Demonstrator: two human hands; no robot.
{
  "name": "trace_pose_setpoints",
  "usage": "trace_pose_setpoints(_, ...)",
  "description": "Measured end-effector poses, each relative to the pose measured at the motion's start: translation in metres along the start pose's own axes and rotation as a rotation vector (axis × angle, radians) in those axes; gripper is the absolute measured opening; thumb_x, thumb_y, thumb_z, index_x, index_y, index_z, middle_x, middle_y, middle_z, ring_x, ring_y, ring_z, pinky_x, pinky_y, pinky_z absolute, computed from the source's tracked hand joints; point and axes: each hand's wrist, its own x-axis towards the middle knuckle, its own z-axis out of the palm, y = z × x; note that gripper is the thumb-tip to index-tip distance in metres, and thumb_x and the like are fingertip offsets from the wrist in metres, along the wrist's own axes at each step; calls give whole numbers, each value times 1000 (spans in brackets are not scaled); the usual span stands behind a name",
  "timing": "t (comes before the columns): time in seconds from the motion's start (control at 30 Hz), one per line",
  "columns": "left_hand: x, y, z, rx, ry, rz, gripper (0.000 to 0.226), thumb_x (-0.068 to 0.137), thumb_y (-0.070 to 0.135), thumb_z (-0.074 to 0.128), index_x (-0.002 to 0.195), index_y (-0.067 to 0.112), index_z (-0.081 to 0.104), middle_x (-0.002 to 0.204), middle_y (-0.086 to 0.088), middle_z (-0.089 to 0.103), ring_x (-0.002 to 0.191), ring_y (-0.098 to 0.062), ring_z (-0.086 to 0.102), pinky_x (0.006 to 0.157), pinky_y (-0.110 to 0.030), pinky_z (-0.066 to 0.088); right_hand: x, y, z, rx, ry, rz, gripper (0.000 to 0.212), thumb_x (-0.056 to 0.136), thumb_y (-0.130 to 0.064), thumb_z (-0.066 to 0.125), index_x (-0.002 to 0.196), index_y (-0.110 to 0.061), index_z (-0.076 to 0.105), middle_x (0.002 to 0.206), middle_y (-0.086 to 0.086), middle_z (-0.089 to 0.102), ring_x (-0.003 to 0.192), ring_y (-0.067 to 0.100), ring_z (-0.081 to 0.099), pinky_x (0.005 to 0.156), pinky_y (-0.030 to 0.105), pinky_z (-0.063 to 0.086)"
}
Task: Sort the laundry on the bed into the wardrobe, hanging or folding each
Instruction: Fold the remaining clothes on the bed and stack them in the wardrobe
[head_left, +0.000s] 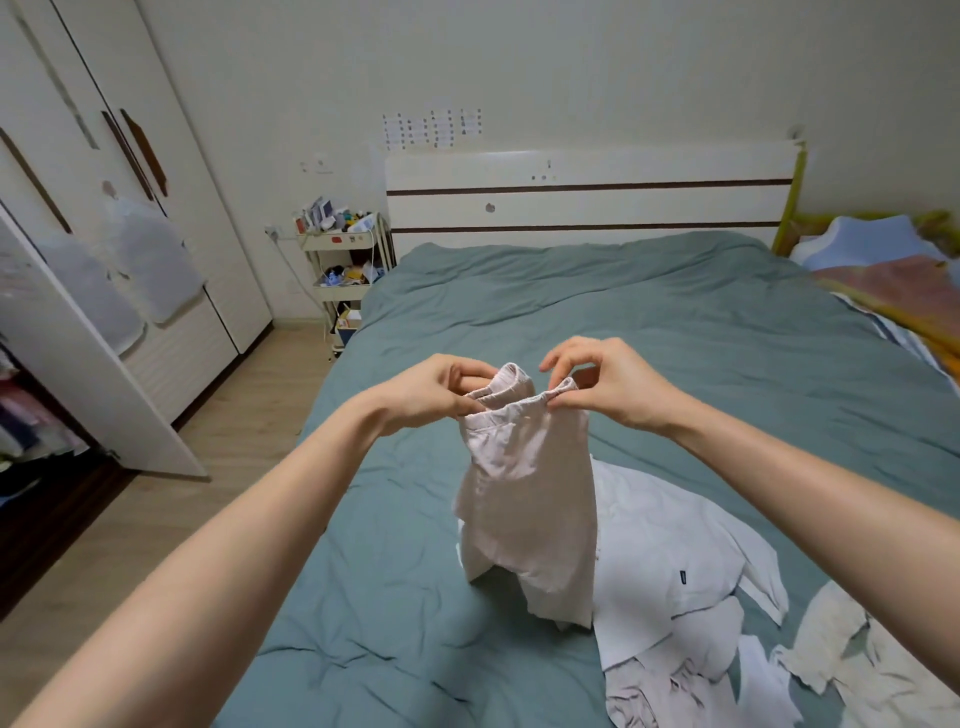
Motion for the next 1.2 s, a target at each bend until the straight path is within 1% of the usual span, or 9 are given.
trace_pose_setpoints(0.13,3,11,5,47,-75,27,45,90,-16,47,130,3,55,119,-8,67,100,-8,61,86,-18,47,8,-9,3,-97,-63,-49,16,73,-4,80,71,-18,72,116,-7,60,63,-1,57,61,14,41)
trace_pose_setpoints(0.23,5,16,9,44,-117,28,42,89,-18,45,122,5,59,106,0,70,90,-4,61,80,-15,47,12,-9,4,-79,-92,-40,14,72,-4,81,71,-15,72,100,-5,71,82,6,63,66,23,45)
trace_pose_setpoints(0.33,7,17,10,58,-90,18,34,88,-15,50,114,5,58,92,4,71,81,-4,62,75,-15,46,15,-8,3,-83,-43,-30,19,71,-2,80,68,-18,69,82,7,71,71,10,61,64,23,46)
trace_pose_setpoints(0.5,5,10,6,-43,113,-25,23,88,18,68,106,9,56,94,-9,67,87,-14,61,84,-31,50,13,-5,-5,-111,21,30,20,70,-7,83,65,-14,64,67,13,65,59,12,51,57,26,39)
trace_pose_setpoints(0.6,0,6,16,50,109,-1,40,83,34,72,114,14,56,97,-7,69,86,-10,60,85,-29,49,11,-2,-8,-55,50,46,27,68,-3,83,73,-12,58,66,6,60,58,9,49,55,20,40)
trace_pose_setpoints(0.73,-1,-3,26,320,223,232,55,76,18,81,116,20,43,108,-2,63,85,-10,60,78,-20,49,10,1,-12,-3,70,68,29,68,4,81,84,-8,61,73,4,61,60,4,52,60,13,44)
trace_pose_setpoints(0.9,3,1,21,570,261,328,19,84,10,72,102,14,65,97,1,65,82,-16,63,73,-16,52,6,4,-18,-38,55,108,20,69,4,80,82,-5,69,76,8,68,63,5,56,61,15,46)
trace_pose_setpoints(1.07,8,10,17,583,289,228,9,81,-2,65,74,4,63,74,-2,69,70,-9,71,70,-32,59,7,2,-22,-89,29,188,14,69,-1,81,74,-10,73,75,8,71,64,9,58,64,22,47)
trace_pose_setpoints(1.2,15,23,19,306,353,150,14,84,-9,60,76,1,54,87,-7,59,75,-22,69,61,-37,61,15,-8,-27,46,95,314,17,73,7,76,68,-4,63,73,12,64,56,16,56,48,19,49)
